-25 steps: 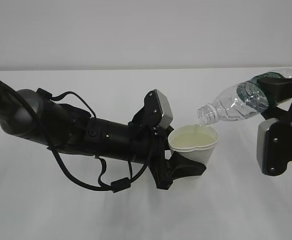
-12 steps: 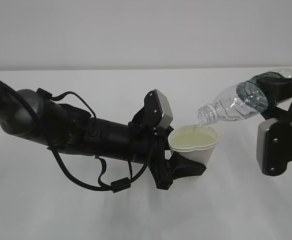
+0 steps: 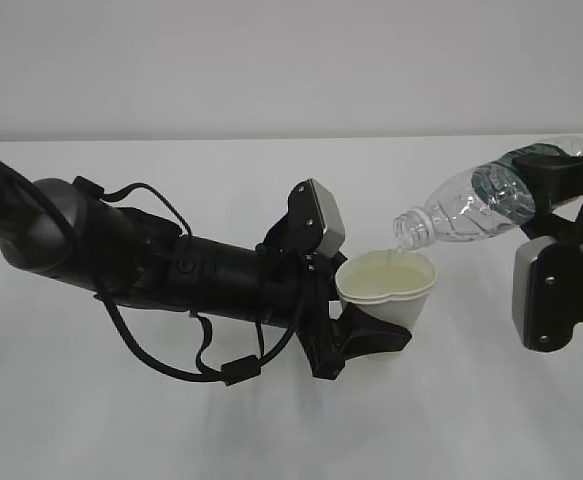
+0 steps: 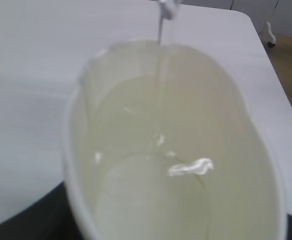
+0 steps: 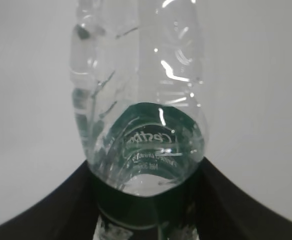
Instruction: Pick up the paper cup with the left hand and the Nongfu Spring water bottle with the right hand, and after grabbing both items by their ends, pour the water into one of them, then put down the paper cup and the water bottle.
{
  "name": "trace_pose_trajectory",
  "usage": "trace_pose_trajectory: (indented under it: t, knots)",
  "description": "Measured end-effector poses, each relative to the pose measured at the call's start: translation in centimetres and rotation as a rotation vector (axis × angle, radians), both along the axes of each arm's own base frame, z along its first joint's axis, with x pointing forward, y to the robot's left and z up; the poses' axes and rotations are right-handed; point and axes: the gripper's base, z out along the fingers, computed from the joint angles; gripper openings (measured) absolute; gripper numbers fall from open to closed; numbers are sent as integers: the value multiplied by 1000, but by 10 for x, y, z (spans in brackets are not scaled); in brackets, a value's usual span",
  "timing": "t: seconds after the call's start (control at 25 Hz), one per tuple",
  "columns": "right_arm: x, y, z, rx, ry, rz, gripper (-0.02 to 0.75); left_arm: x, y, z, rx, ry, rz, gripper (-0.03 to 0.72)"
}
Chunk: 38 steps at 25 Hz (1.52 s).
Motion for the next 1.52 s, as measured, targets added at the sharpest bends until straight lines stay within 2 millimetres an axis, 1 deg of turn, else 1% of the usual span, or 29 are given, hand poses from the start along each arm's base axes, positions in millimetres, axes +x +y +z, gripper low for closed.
trace_pose_trajectory:
  t: [0.6,1.0,1.32,1.52]
  knots:
    - [0,0,0,181,51,-41,399,0,0,0,1,0,1,441]
    - [0,-1,0,333,92,-84,399,0,0,0,5,-1,3,440]
    - [1,-5,0,408,102,-144,399,0,0,0,5,-1,3,440]
    - [1,-5,0,426,107,-148,399,1,0,0,3,1,7,440]
